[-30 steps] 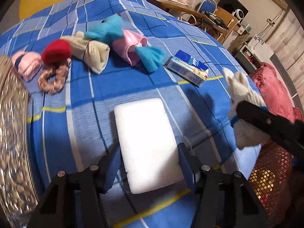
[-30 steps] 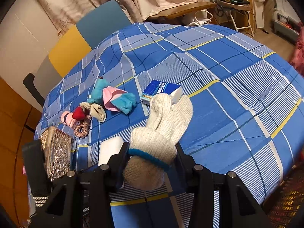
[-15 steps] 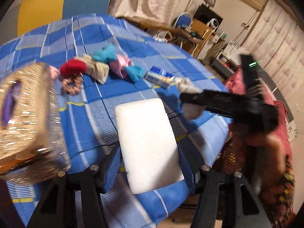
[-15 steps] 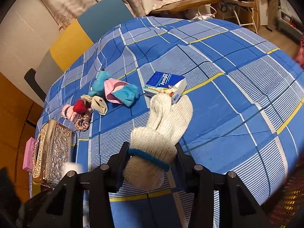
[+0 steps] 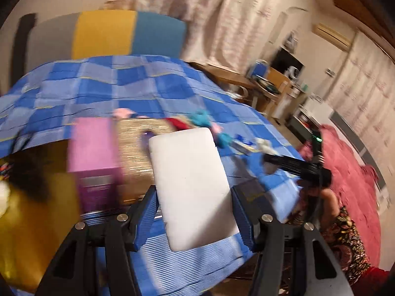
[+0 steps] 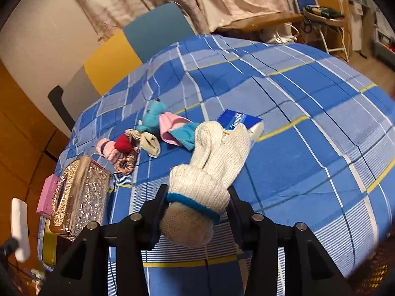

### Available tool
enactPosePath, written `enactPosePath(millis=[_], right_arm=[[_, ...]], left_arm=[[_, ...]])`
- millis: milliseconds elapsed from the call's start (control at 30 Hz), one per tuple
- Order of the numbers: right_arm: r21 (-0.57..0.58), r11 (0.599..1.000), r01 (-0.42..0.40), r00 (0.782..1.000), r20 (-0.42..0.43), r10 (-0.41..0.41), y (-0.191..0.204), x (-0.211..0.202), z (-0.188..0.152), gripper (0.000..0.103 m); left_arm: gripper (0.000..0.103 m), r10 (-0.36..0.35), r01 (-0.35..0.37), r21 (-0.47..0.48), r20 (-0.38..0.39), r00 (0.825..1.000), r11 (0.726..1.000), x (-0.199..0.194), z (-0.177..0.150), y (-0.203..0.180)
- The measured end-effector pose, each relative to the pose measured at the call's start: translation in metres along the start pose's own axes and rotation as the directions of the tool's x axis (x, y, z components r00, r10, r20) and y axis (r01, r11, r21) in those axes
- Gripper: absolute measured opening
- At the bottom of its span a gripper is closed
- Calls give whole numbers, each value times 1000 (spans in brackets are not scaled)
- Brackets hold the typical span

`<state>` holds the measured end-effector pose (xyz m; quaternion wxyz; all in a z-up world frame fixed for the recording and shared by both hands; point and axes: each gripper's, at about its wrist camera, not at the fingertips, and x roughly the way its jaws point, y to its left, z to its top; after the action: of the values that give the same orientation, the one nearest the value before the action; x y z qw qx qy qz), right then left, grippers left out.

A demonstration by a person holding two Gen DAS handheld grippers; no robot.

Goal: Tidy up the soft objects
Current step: 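Carry the foam block into the gold tray and open the left gripper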

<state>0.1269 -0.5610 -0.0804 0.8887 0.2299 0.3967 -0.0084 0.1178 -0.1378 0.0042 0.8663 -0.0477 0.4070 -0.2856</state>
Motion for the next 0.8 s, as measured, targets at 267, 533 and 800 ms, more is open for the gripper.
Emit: enactPosePath(millis=[267,533,800], right_arm=[[-17,999,-43,999,30,44,22,-3,-17,46],[-63,967,-246,967,55,249,91,-42,-37,46],[-192,876,-443,894,-27,446,197,-52,-60,46]], left_arm=[[59,157,-162,-213,-40,987,964,-23,-17,123],[59,285,-322,-282,-165,944,904,-8,-36,218],[60,312,-384,-295,-262,913,875,10,-40,265]])
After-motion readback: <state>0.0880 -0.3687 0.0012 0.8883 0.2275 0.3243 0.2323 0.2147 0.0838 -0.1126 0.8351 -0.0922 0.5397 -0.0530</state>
